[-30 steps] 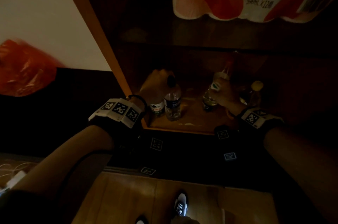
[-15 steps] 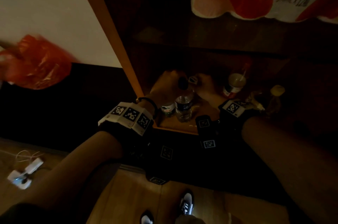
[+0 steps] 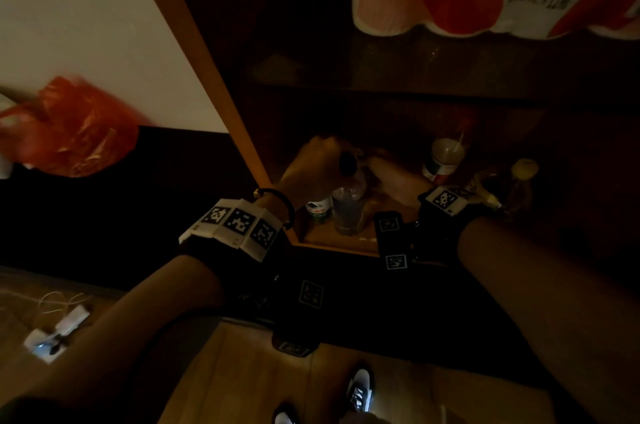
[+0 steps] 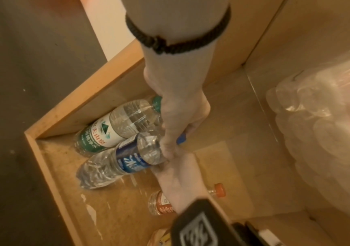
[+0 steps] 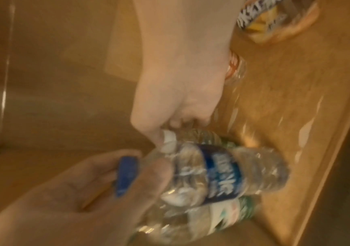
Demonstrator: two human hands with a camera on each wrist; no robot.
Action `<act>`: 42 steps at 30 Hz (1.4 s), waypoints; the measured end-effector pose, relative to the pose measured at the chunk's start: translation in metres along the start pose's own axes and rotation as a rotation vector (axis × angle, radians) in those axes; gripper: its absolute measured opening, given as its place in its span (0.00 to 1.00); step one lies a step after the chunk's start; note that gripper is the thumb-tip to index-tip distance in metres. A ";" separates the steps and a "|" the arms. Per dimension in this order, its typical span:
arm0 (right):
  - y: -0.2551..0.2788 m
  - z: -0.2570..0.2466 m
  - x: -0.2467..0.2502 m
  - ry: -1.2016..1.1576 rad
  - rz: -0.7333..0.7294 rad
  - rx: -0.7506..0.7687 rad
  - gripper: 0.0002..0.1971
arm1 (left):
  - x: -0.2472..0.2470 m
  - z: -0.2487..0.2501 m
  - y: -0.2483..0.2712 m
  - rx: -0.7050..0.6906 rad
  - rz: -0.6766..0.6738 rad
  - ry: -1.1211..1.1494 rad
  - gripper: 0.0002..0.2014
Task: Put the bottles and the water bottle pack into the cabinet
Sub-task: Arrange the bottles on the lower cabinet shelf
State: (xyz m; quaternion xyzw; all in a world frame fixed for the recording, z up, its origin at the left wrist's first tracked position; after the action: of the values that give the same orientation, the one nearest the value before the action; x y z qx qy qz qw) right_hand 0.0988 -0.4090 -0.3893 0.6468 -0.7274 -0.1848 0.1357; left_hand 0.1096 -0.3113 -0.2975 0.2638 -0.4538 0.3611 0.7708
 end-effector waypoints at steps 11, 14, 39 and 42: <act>0.004 -0.028 0.008 0.088 0.120 0.039 0.19 | -0.003 0.004 -0.012 -0.025 -0.025 -0.015 0.18; 0.004 -0.023 0.007 0.131 0.054 -0.032 0.20 | -0.002 0.004 -0.015 -0.037 -0.013 -0.013 0.19; 0.019 -0.080 0.073 0.359 0.325 0.324 0.13 | -0.027 -0.011 -0.028 -0.031 -0.168 0.073 0.25; 0.042 -0.096 0.106 0.374 0.523 0.451 0.11 | -0.022 -0.004 -0.029 -0.039 -0.075 -0.021 0.18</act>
State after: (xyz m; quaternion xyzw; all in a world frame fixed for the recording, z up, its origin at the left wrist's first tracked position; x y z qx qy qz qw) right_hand 0.0893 -0.5187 -0.2891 0.4754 -0.8528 0.1418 0.1629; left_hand 0.1278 -0.3328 -0.3214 0.2695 -0.4587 0.3200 0.7840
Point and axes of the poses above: each hand's wrist, its own y-axis away from the middle knuckle, its own x-axis out of the back of the hand, z = x × y, the point moved 9 cm from there along -y, towards the middle knuckle, and after that the axes turned 2 degrees about -y, right-handed, at the moved point
